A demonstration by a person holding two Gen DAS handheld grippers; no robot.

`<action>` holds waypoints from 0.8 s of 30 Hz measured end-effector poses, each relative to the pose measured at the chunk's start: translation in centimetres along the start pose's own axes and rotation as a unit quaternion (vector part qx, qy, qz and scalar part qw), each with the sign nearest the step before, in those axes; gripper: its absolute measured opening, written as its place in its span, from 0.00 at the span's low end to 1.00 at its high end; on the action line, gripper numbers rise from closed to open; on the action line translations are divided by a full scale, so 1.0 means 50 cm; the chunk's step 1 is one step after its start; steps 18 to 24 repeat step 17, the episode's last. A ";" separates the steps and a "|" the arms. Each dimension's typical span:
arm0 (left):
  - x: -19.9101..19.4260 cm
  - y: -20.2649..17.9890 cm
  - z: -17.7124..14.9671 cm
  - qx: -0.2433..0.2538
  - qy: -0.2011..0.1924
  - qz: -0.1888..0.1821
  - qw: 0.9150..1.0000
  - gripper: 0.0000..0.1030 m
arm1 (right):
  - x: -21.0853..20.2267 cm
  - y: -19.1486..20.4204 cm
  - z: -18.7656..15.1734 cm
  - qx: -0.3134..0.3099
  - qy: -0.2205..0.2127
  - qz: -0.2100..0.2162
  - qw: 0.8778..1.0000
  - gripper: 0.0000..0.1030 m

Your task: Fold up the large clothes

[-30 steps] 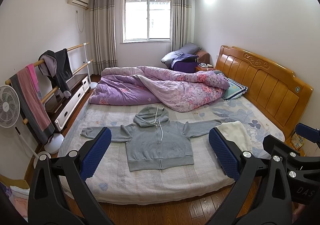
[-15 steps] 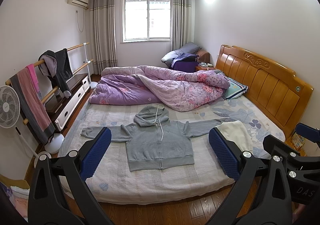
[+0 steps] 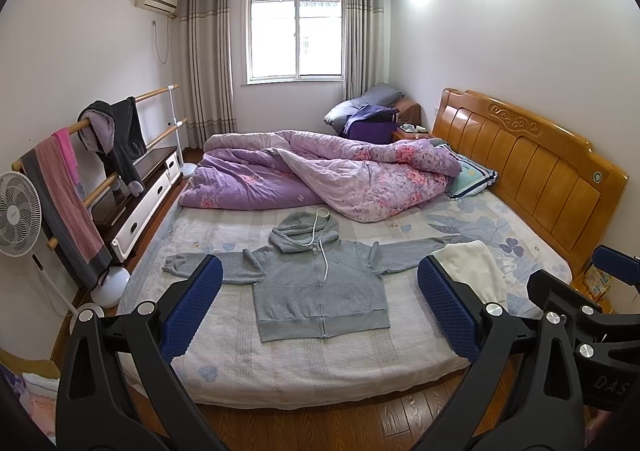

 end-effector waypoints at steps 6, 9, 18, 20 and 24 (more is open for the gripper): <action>0.000 0.004 -0.006 0.000 0.001 0.001 1.000 0.95 | 0.001 0.000 0.001 0.000 0.002 -0.001 1.000 0.92; 0.001 0.007 -0.013 -0.001 0.003 0.001 1.000 0.95 | 0.003 -0.001 -0.001 0.001 0.002 -0.001 1.000 0.92; 0.000 0.015 -0.030 -0.003 0.008 0.001 1.000 0.95 | 0.010 -0.010 -0.008 0.000 0.005 0.000 1.000 0.92; 0.000 0.015 -0.030 -0.003 0.008 0.001 1.000 0.95 | 0.010 -0.010 -0.008 0.000 0.005 0.000 1.000 0.92; 0.000 0.015 -0.030 -0.003 0.008 0.001 1.000 0.95 | 0.010 -0.010 -0.008 0.000 0.005 0.000 1.000 0.92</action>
Point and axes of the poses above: each gripper's, at about its wrist camera, not at the fingertips, and x roughly the way its jaws point, y to its left, z to its top, the point moved 5 cm from there along x, roughly the way its jaws point, and after that the axes turned 6 degrees about y, right-handed, at the moved point
